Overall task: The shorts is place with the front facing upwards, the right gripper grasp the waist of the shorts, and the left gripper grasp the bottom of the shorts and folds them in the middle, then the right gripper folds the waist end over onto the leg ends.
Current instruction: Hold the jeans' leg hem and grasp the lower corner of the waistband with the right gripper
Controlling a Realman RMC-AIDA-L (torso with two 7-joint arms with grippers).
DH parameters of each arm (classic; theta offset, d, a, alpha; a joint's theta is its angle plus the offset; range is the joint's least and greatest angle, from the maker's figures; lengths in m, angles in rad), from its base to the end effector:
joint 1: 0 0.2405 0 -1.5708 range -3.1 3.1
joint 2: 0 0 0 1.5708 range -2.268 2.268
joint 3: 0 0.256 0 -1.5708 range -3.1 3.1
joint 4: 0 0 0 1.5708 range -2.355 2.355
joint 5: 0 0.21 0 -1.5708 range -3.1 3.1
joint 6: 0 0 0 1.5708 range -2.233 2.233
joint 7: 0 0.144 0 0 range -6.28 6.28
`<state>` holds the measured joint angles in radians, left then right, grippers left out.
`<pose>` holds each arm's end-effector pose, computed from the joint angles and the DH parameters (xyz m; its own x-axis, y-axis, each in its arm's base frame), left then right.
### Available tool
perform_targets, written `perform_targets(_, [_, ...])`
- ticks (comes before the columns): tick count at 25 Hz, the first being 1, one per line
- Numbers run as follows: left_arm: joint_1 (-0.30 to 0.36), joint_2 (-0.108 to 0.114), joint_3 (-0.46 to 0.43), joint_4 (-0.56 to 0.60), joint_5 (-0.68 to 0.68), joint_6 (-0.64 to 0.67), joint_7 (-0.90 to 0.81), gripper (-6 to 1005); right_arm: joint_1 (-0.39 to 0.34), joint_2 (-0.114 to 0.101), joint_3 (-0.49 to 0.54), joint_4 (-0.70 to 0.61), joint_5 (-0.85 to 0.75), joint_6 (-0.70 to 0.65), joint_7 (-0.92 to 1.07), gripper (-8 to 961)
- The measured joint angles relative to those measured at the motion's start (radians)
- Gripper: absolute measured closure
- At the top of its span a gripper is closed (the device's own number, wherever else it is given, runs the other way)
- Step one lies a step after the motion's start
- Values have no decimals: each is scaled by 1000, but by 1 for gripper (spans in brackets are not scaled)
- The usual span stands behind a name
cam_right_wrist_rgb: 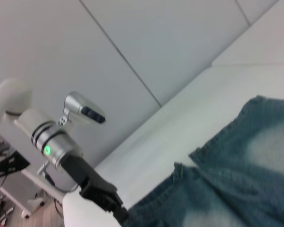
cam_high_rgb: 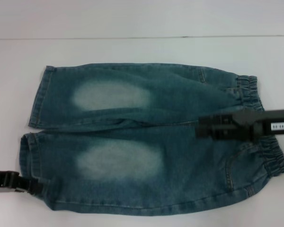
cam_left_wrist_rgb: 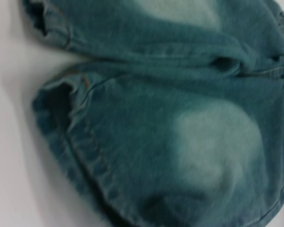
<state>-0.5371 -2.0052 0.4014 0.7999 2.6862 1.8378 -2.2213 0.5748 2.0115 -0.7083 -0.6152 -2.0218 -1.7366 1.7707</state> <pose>-0.3301 0.2786 0.0535 0.2040 0.9755 0.0828 0.9787 -0.2053 0.0073 0.2497 0.3215 0.0151 0.6209 -0.6480 -0.4412 -0.6413 -0.7435 0.1894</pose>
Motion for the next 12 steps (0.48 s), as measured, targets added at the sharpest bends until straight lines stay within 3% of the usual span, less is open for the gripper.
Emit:
perform_targets(3, [-9, -1, -5, 0, -21, -4, -7, 972, 23, -8, 11, -5, 9, 15, 62, 319])
perform_targets(12, [-15, 7, -6, 4, -99, -62, -29, 972, 79, -69, 20, -47, 12, 40, 310, 320])
